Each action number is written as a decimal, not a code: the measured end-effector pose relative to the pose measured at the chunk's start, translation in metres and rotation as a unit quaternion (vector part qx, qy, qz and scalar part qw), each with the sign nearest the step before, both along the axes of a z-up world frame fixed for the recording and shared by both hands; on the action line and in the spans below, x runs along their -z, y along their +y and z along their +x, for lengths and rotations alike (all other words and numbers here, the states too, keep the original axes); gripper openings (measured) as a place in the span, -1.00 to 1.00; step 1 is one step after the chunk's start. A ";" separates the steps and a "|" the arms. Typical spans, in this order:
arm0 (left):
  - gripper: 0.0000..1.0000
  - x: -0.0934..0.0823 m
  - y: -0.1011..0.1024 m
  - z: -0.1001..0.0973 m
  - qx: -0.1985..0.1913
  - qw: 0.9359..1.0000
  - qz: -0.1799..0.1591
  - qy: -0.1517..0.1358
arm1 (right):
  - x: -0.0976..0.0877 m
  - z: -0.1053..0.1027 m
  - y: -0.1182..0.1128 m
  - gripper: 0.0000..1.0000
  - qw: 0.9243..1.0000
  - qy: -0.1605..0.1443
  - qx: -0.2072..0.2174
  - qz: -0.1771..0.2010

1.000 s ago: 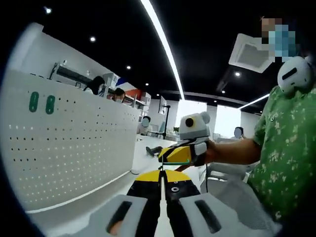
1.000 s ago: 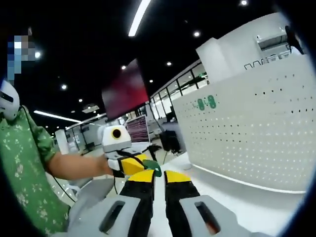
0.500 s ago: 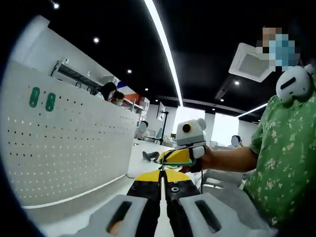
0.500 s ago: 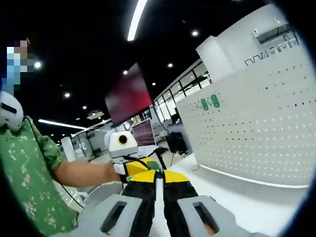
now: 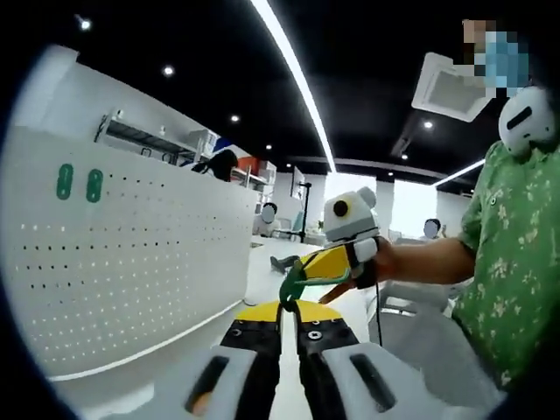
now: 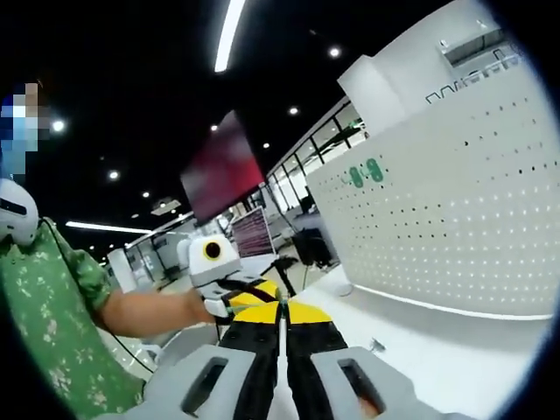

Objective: Insert the hook assembly into the mounting plate slot until the hook locks in place.

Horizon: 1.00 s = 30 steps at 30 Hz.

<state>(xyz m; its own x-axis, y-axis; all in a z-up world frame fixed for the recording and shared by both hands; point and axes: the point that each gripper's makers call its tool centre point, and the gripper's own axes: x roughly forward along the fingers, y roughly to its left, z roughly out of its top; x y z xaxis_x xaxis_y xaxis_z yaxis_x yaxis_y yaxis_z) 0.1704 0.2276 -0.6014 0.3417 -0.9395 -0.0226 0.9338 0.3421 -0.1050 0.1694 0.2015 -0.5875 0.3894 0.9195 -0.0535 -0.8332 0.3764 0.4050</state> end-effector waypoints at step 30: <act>-0.70 0.004 -0.023 0.004 -0.110 0.921 0.281 -0.246 | 0.021 0.025 -0.007 -1.00 0.995 0.060 0.076 -0.034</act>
<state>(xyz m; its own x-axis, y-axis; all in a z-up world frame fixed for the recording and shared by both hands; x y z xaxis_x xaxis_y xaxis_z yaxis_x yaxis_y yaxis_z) 0.1746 0.2041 -0.6051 0.6209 -0.7340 -0.2753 0.7229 0.4003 0.5632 0.1942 0.1946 -0.6082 0.5105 0.8431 -0.1690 -0.7114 0.5246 0.4677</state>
